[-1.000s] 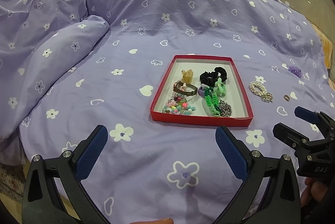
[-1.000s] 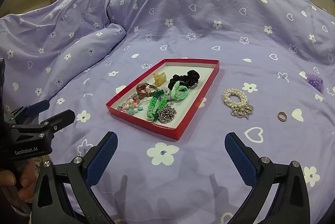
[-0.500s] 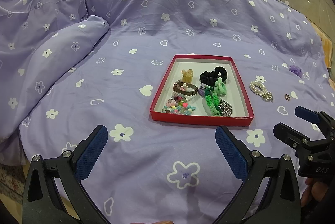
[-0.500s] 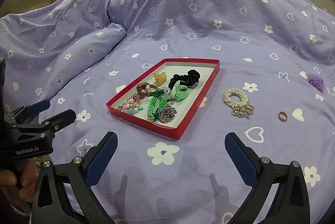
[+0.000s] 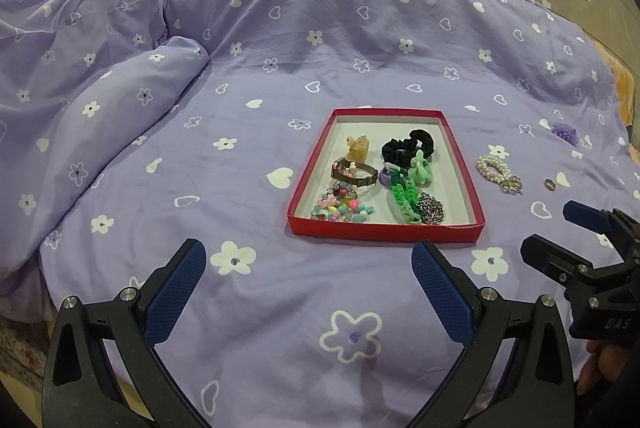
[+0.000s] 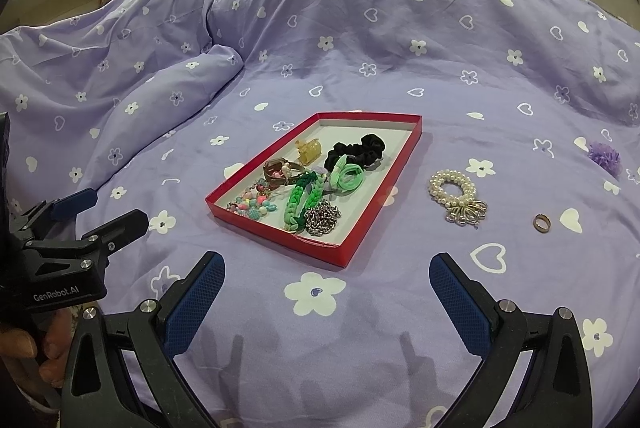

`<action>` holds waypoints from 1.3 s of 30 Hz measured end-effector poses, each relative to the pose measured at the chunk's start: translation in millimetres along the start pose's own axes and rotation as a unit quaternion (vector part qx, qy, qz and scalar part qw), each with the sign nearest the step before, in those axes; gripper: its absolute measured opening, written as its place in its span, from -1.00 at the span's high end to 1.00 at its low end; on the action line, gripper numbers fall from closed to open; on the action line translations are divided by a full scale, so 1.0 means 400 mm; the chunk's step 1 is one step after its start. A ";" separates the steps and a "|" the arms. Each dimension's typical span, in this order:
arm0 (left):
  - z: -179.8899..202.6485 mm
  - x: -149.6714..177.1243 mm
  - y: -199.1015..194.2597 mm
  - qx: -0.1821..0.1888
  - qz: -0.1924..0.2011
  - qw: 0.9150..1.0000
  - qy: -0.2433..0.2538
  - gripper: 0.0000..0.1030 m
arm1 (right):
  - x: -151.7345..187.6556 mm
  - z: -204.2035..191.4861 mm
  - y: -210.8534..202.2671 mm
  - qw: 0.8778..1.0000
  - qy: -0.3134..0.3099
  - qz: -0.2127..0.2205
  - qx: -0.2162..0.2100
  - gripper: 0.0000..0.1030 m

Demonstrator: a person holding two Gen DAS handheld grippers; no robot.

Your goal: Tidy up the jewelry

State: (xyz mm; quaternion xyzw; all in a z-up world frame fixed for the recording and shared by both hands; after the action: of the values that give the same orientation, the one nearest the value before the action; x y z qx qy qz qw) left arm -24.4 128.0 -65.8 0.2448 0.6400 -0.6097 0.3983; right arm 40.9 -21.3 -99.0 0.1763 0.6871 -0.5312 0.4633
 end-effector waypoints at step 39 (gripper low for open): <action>-0.001 0.005 0.015 0.004 -0.007 1.000 -0.001 -1.00 | -0.006 -0.005 0.000 1.000 -0.003 0.001 -0.001 -1.00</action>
State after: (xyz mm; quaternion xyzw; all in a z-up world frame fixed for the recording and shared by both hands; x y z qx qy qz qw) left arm -20.7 128.9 -71.0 0.2419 0.6387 -0.6153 0.3937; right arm 41.4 -18.9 -96.9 0.1750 0.6858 -0.5310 0.4660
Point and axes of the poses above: each gripper's, at about its wrist camera, not at the fingertips, and y roughly the way its jaws point, z to its right, x to its underside, the point moved 9 cm from there along y, roughly the way its jaws point, and after that the axes turned 12 degrees about x, right-handed, at the moved point
